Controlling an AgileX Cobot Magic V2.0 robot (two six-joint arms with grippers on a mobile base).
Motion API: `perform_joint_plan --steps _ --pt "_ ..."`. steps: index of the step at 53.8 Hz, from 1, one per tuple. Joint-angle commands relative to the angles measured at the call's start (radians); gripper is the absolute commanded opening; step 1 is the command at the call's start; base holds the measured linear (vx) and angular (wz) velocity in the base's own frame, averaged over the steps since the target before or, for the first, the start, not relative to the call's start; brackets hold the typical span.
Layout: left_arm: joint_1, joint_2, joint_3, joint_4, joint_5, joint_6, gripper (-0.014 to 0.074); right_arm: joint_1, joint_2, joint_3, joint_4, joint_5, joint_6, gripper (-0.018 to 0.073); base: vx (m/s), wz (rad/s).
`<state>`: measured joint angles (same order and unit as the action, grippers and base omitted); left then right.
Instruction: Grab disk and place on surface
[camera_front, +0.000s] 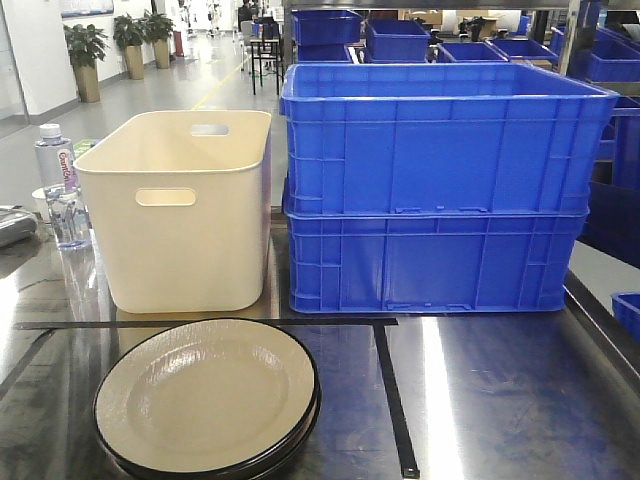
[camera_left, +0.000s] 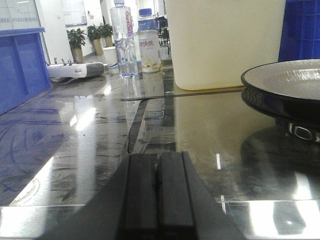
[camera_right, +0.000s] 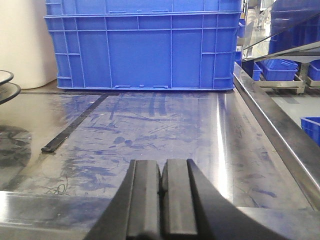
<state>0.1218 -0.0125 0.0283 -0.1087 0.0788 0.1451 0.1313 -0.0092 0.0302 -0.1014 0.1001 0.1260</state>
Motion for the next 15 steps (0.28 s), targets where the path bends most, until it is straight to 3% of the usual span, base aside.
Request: perform_joint_plan --steps 1,15 --pt "-0.006 -0.015 0.024 0.001 -0.079 -0.009 0.0001 -0.006 -0.014 -0.004 -0.014 -0.082 0.0 -0.0006 0.0 0.0" --pt "-0.006 -0.015 0.024 0.001 -0.079 -0.009 0.0001 -0.006 -0.014 -0.004 -0.014 -0.082 0.0 -0.0006 0.0 0.0"
